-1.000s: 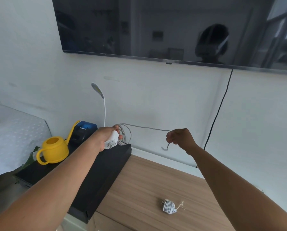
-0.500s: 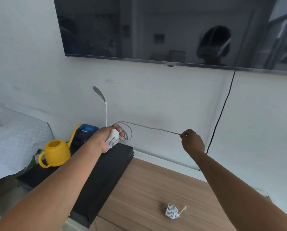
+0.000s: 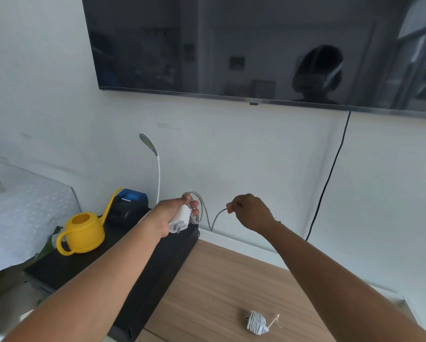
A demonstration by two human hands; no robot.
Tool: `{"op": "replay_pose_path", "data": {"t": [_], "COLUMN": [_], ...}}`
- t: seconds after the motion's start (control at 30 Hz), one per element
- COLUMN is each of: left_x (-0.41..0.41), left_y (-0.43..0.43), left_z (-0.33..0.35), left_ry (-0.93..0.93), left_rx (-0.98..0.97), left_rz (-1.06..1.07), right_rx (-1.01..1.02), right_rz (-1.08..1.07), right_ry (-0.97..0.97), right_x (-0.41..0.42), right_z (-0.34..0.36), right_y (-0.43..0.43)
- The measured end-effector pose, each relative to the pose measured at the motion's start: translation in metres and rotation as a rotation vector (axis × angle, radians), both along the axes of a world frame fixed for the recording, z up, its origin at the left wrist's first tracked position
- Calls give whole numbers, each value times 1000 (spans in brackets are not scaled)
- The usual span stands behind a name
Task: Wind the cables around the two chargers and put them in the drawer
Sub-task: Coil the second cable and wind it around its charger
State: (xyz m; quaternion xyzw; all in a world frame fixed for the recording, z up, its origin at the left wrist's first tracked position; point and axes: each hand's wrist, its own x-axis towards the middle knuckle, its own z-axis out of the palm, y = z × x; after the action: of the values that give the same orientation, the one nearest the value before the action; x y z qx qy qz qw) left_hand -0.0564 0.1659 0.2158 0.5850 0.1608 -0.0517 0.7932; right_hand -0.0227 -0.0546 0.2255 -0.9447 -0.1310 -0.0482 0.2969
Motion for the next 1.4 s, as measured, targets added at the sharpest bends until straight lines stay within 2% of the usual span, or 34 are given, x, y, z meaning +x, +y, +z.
{"op": "replay_pose_path", "data": {"t": [0.3,0.53,0.67,0.8,0.87,1.0,1.07,1.1,1.2,1.27,1.4], "left_x": [-10,-18,-20,-21,-19,-18,-16,-15,-14,-14,-17], "left_y": [-18,-32,-32,-33,-32,-32,-34,-35,-37,-40,-47], "left_z": [-4,-2,-3,-5,-6,-4,-4,-5,-7,-10,-16], "left_ry": [10,-53,-103,-131,-145,-172,-184,-196,-227,-259,-299], "left_rx": [335,284,260,231,219,221,233,246,327,372,418], "left_rz": [-127,-270,-309,-316,-298,-254,-257,-263,-297,-330,-453], "right_rx": [102,277,299,400,322,-179,-315,-260,281,579,845], "right_rz": [25,-11,-72,-24,-8,-87,-77,-68,-102,-124,-134], "right_ry": [-8,28,19,170,171,4,47,130,456,605,863], "right_x": [1,-1,0,0,0,6,3,1,-8,-11,-13], "right_z": [4,2,-1,-5,-9,-28,-32,-32,-31,-32,-34], "right_y": [17,11,2,-9,-16,-22,-21,-21,-21,-24,-30]}}
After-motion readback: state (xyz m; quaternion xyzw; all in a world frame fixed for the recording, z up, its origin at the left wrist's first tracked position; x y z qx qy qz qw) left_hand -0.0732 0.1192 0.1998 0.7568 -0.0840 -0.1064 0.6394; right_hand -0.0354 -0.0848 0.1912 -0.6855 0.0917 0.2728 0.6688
